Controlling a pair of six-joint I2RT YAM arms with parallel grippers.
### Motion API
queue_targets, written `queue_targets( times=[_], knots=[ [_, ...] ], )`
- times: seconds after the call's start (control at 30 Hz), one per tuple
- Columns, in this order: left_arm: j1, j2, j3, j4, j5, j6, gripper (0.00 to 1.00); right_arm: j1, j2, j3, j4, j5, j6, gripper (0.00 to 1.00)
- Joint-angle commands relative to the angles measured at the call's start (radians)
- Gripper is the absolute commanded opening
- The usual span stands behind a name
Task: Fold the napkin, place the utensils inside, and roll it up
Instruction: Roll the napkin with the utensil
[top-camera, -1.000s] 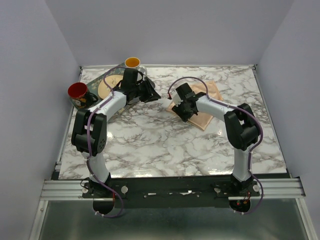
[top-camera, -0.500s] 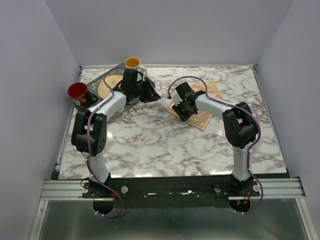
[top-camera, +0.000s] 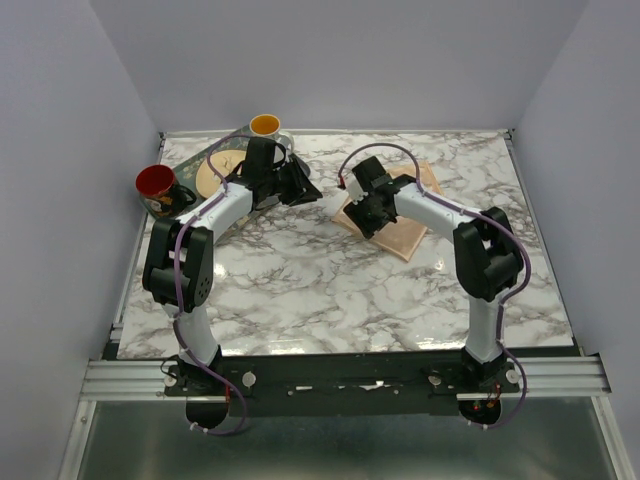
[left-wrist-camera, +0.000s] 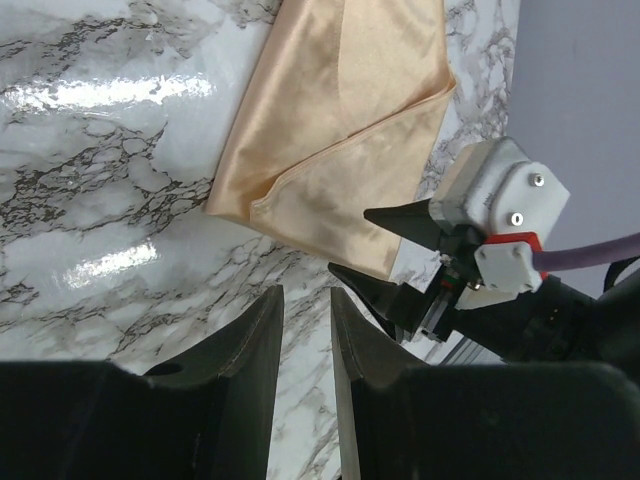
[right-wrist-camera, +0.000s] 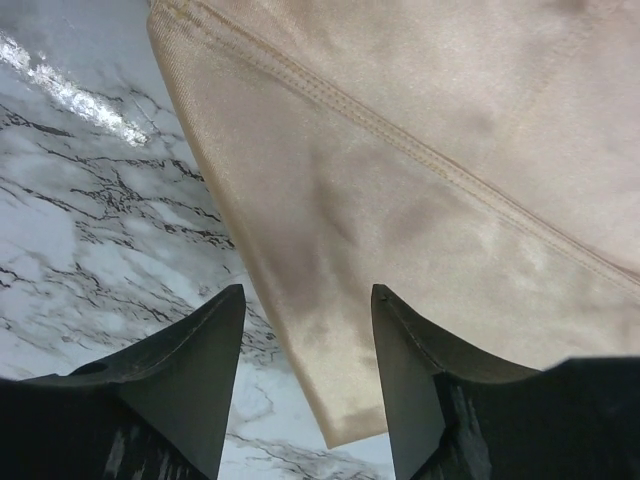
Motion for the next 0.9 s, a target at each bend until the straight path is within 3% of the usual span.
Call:
queue_targets(
  times=[0.0, 0.2, 0.5, 0.6, 0.7, 0.73, 0.83, 0.87],
  knots=[
    [0.007, -0.006, -0.007, 0.030, 0.030, -0.014, 0.34, 0.003, -0.030, 0.012, -0.031, 0.046, -0.018, 0.63],
    [0.004, -0.012, -0.015, 0.030, 0.036, -0.014, 0.34, -0.002, 0.004, 0.009, -0.019, 0.037, -0.021, 0.68],
    [-0.058, -0.020, -0.096, 0.066, 0.033, -0.031, 0.31, -0.066, -0.071, -0.022, 0.027, -0.116, 0.177, 0.65],
    [-0.104, 0.001, -0.078, 0.072, 0.032, -0.042, 0.27, -0.103, -0.094, -0.052, 0.043, -0.158, 0.229, 0.57],
    [-0.154, 0.027, -0.053, 0.082, 0.030, -0.057, 0.24, -0.146, -0.086, -0.066, 0.053, -0.202, 0.241, 0.38],
    [-0.164, 0.035, -0.052, 0.089, 0.030, -0.074, 0.24, -0.157, -0.082, -0.069, 0.057, -0.218, 0.270, 0.24],
    [-0.200, 0.057, -0.044, 0.097, 0.020, -0.081, 0.21, -0.171, -0.043, -0.046, 0.041, -0.236, 0.258, 0.07],
    [-0.207, 0.061, -0.044, 0.097, 0.016, -0.081, 0.20, -0.171, -0.031, -0.043, 0.040, -0.238, 0.257, 0.06]
  ],
)
